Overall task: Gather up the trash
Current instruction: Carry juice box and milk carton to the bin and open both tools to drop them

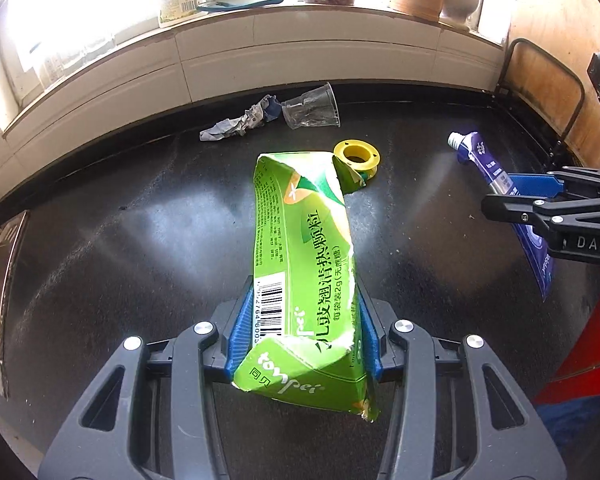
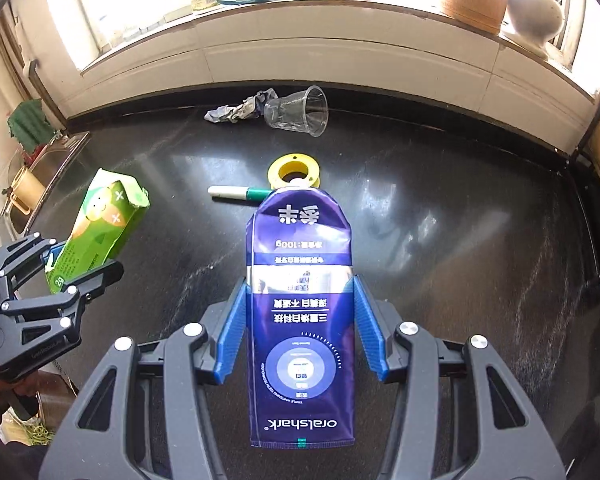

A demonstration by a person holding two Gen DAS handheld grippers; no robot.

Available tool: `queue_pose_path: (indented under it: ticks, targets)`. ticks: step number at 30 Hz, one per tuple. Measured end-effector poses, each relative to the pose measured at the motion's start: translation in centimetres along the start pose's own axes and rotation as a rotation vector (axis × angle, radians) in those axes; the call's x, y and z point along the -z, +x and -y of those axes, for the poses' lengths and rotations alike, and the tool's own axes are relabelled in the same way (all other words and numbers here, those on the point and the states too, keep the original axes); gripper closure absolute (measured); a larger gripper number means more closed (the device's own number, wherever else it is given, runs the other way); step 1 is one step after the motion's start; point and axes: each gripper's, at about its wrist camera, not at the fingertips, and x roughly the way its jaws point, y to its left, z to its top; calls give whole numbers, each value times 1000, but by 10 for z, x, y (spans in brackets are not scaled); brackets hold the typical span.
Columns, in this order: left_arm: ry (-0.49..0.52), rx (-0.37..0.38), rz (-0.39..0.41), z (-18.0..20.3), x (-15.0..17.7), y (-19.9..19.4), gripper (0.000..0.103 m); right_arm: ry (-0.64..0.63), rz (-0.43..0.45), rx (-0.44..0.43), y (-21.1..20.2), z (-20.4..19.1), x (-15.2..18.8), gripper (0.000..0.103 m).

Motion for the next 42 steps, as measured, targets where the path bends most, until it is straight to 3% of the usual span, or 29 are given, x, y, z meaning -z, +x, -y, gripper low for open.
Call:
queue_pose_path:
  ticks: [7, 14, 21, 30, 37, 42]
  targets:
    - [-47, -39, 32, -9, 11, -20, 58, -55, 26, -23, -14, -23, 3, 52]
    - [-164, -135, 68, -46, 40, -56, 58, -217, 31, -129, -13, -95, -7, 52]
    - [-345, -306, 55, -106, 113, -104, 58, -437, -15, -300, -4, -204, 5, 52]
    - [-653, -494, -28, -166, 239, -159, 58, -747, -128, -525, 0, -365, 61, 52]
    - [-858, -567, -85, -197, 327, -179, 58, -889, -261, -637, 12, -469, 112, 52]
    - [-939, -591, -112, -217, 366, -173, 58, -939, -307, -650, 26, -521, 132, 52]
